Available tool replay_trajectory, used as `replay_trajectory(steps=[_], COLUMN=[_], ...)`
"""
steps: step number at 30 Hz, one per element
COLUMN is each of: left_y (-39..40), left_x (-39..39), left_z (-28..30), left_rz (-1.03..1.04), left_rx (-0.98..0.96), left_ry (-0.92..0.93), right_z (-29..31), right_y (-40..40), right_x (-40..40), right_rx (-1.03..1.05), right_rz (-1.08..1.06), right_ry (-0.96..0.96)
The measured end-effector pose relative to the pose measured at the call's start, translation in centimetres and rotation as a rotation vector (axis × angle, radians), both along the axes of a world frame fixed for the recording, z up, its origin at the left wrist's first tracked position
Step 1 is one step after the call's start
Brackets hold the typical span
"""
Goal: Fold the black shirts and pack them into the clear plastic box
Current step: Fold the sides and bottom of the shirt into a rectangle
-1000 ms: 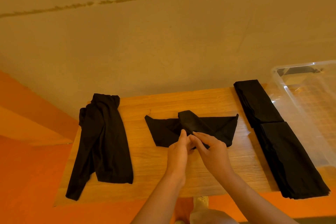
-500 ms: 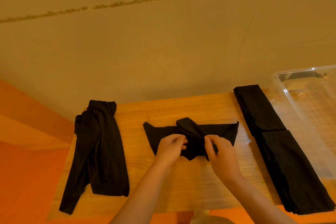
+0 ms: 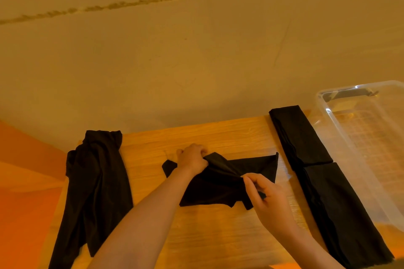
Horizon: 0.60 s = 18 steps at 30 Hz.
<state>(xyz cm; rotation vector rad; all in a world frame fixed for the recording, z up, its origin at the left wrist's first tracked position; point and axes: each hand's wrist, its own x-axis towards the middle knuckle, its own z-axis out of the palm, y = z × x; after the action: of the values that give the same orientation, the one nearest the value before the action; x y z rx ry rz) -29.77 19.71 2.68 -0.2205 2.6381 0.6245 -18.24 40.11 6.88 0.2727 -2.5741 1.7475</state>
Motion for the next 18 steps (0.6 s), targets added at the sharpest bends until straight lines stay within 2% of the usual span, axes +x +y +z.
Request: replay_trajectory(steps=[4, 7, 10, 14, 18], left_y=[-0.3, -1.4, -3.1, -5.0, -6.1], left_x=[-0.3, -1.0, -1.8, -2.0, -1.6], left_z=[-0.2, 0.9, 3.5, 9.2, 16.0], left_rz=[0.049, 0.205, 0.319, 0.294, 0.196], left_rx=[0.005, 0.169, 0.299, 0.408, 0.428], left_ry=[0.046, 0.032, 0.032, 0.094, 0.169], right_z=[0.6, 0.8, 0.3, 1.5, 5.2], right_y=[0.7, 1.9, 3.8, 5.4, 5.5], right_x=[-0.5, -1.2, -2.5, -4.9, -8.0], right_rx=[0.028, 0.138, 0.332, 0.447, 0.497], right_rz=[-0.008, 0.008, 0.033, 0.002, -0.043], right_ry=[0.033, 0.105, 0.247, 0.386, 0.529])
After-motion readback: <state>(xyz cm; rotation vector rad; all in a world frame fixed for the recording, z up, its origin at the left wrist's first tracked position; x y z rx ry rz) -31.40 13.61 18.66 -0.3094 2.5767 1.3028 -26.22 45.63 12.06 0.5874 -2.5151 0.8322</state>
